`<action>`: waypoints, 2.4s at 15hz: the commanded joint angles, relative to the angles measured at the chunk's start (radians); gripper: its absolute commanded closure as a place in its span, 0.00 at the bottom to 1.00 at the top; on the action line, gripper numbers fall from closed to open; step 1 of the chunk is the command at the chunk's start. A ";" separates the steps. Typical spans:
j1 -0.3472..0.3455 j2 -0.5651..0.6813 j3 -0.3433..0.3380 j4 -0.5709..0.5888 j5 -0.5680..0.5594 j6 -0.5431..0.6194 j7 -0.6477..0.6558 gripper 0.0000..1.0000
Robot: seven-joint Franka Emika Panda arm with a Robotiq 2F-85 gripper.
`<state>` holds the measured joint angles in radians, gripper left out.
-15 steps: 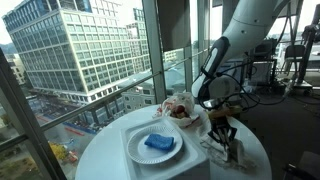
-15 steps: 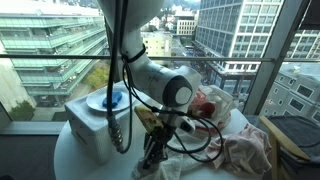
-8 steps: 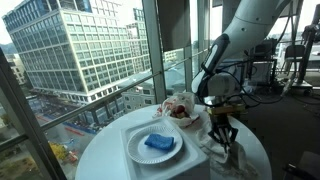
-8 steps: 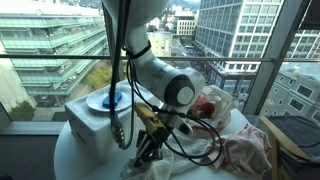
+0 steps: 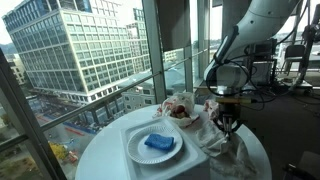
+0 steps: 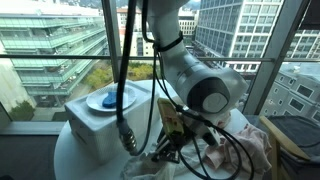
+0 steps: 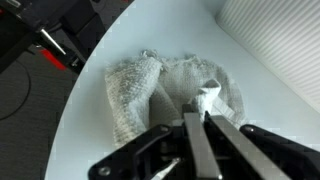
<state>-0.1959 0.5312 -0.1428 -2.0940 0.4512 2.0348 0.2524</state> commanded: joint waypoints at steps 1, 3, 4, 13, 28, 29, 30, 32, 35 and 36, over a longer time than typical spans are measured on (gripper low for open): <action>-0.030 -0.022 -0.033 -0.020 0.071 0.070 0.070 0.98; -0.038 -0.007 -0.051 -0.020 0.097 0.133 0.117 0.98; -0.039 0.000 -0.058 -0.021 0.106 0.171 0.145 0.98; 0.002 0.096 -0.056 -0.040 0.245 0.637 0.327 0.98; 0.168 -0.133 -0.114 -0.297 -0.115 0.848 0.463 0.00; 0.142 -0.162 -0.072 -0.311 -0.100 0.830 0.418 0.00; 0.105 -0.189 -0.019 -0.320 -0.073 0.812 0.365 0.00; 0.045 -0.241 0.067 -0.336 -0.009 0.744 0.255 0.00; 0.017 -0.257 0.116 -0.308 0.067 0.577 0.107 0.00; 0.016 -0.252 0.115 -0.292 0.073 0.517 0.076 0.00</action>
<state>-0.1484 0.3100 -0.0581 -2.3950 0.4785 2.6848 0.4472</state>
